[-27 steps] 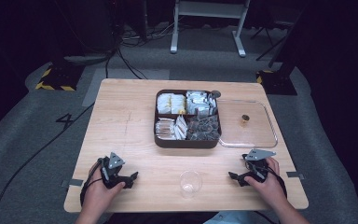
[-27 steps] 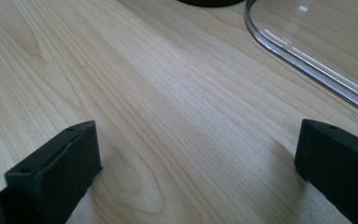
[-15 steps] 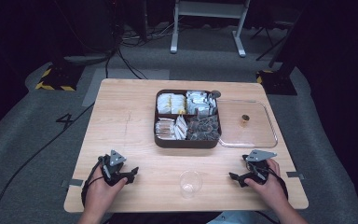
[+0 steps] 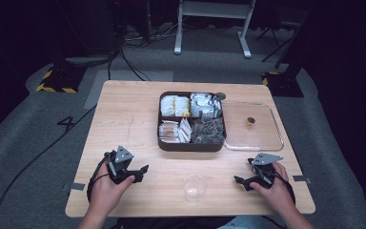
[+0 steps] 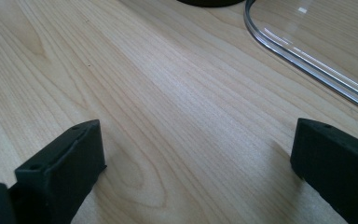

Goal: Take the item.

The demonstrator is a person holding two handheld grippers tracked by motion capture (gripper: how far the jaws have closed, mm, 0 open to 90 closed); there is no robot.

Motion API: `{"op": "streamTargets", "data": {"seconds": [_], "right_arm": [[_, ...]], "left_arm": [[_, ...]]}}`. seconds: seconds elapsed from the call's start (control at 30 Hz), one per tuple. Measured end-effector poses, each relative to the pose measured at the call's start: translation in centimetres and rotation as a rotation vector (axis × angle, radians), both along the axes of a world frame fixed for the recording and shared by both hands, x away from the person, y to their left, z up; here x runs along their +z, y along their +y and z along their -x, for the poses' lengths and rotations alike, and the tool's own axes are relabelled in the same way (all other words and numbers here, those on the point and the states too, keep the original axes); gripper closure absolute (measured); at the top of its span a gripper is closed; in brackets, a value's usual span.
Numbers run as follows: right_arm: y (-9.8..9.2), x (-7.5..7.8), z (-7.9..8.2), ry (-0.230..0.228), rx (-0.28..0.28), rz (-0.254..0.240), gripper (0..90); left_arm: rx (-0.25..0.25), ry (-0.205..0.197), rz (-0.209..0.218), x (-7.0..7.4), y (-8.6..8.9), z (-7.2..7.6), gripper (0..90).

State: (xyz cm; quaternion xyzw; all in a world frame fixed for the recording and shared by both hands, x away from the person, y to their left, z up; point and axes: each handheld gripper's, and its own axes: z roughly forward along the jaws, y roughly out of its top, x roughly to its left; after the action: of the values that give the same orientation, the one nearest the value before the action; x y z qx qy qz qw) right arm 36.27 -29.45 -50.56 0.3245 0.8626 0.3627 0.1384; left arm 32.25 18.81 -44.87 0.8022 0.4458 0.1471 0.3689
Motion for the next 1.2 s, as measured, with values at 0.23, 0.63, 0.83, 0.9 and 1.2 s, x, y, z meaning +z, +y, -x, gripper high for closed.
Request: {"op": "streamTargets", "data": {"seconds": [0.23,0.63,0.83,0.9,1.2], "right_arm": [[0.0,0.0,0.0,0.000,0.001,-0.001,2.9],[0.0,0.0,0.0,0.000,0.002,-0.002,2.9],[0.0,0.0,0.0,0.000,0.002,-0.002,3.0],[0.0,0.0,0.0,0.000,0.002,-0.002,2.9],[0.0,0.0,0.0,0.000,0.002,-0.002,3.0]], "left_arm": [[-0.041,-0.015,-0.018,1.6,-1.1,-0.8,28.0],[-0.092,-0.051,0.040,4.5,-2.9,-3.1,29.2],[-0.086,-0.076,0.040,5.6,-3.5,-4.9,29.2],[-0.084,-0.088,0.039,5.9,-3.8,-5.5,29.2],[-0.056,-0.106,0.048,6.3,-5.9,-8.7,31.3]]}}
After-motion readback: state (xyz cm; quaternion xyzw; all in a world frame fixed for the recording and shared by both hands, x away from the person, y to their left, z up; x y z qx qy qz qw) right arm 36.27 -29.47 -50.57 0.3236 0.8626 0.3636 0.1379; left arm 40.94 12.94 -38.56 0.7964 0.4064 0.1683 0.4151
